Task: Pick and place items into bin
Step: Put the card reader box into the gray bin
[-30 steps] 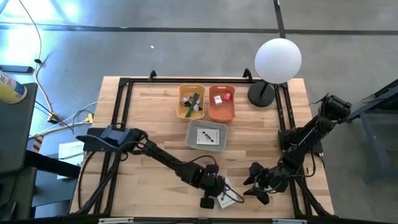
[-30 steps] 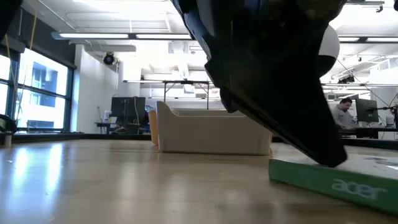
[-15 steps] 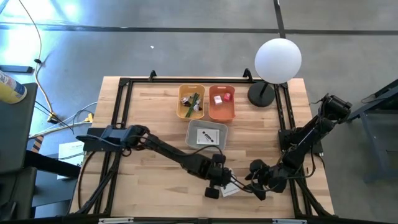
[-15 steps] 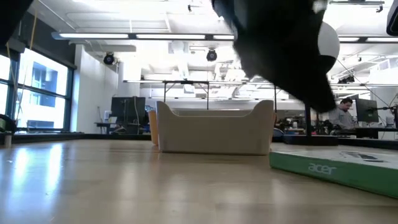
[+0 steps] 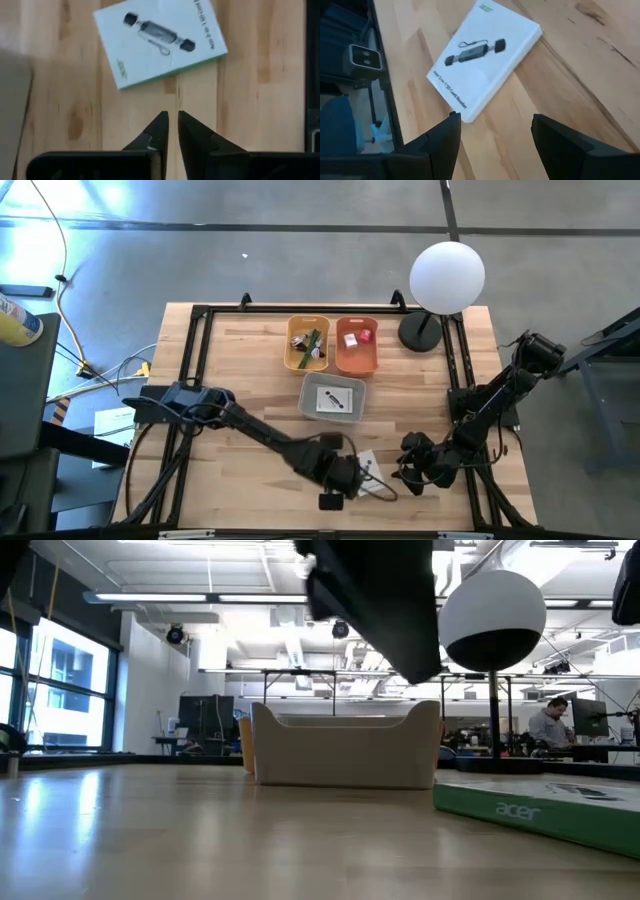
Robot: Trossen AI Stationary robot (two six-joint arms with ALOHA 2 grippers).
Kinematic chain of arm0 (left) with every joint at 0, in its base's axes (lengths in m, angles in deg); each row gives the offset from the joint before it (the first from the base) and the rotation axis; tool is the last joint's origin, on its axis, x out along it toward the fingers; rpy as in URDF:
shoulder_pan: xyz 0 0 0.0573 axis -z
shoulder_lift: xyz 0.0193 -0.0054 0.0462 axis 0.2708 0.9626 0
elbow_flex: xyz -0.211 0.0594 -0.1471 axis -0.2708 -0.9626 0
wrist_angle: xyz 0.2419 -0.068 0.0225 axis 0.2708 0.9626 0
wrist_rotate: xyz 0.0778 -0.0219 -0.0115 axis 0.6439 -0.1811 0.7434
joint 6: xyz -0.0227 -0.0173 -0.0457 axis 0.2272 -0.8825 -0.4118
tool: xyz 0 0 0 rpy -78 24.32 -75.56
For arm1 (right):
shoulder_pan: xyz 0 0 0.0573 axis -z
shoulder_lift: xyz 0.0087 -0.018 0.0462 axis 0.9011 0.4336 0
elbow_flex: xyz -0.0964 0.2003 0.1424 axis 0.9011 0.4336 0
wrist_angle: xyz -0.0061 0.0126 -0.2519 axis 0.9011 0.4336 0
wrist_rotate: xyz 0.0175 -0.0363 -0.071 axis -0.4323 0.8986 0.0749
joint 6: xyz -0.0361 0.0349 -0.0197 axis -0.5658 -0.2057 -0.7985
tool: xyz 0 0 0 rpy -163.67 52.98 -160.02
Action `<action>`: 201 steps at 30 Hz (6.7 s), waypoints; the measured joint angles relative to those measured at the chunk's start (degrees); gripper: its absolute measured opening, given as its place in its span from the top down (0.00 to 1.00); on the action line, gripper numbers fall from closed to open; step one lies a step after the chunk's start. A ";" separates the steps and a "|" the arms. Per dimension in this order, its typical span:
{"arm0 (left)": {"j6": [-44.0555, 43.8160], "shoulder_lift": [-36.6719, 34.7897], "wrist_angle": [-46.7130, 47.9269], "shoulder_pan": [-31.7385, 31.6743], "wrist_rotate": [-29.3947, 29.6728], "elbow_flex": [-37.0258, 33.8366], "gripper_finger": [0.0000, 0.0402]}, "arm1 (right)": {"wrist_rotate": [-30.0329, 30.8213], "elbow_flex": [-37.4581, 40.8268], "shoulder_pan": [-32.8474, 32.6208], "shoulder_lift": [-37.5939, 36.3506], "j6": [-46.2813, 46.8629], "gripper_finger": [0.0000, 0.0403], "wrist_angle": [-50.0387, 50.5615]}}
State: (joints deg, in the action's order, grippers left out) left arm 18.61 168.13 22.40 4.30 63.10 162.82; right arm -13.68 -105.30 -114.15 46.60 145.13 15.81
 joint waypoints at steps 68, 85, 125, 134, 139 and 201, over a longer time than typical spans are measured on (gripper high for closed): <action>-10.73 8.39 -14.84 1.00 8.67 0.04 0.52 | -14.16 0.00 10.10 10.88 5.00 0.43 -14.78; -10.39 7.68 -13.68 1.39 6.48 0.22 0.55 | -14.56 0.00 10.86 10.88 4.94 0.50 -15.09; -13.69 9.31 -6.25 1.35 5.17 3.87 0.55 | -16.19 0.04 10.97 12.44 2.36 0.48 -19.67; -13.95 8.96 -7.19 1.98 5.03 1.68 0.55 | -17.78 -0.07 10.94 20.90 2.94 0.48 -34.20; -14.14 8.98 -7.04 2.56 5.24 1.66 0.55 | -17.62 -0.04 11.19 20.81 2.78 0.49 -34.34; -9.88 9.68 4.85 3.91 14.99 12.39 0.55 | -11.76 0.04 14.37 20.81 -5.55 0.90 -37.89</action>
State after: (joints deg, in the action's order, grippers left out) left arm 8.73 177.81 27.25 8.21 78.09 175.21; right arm -25.45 -105.26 -99.78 67.41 139.58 -22.08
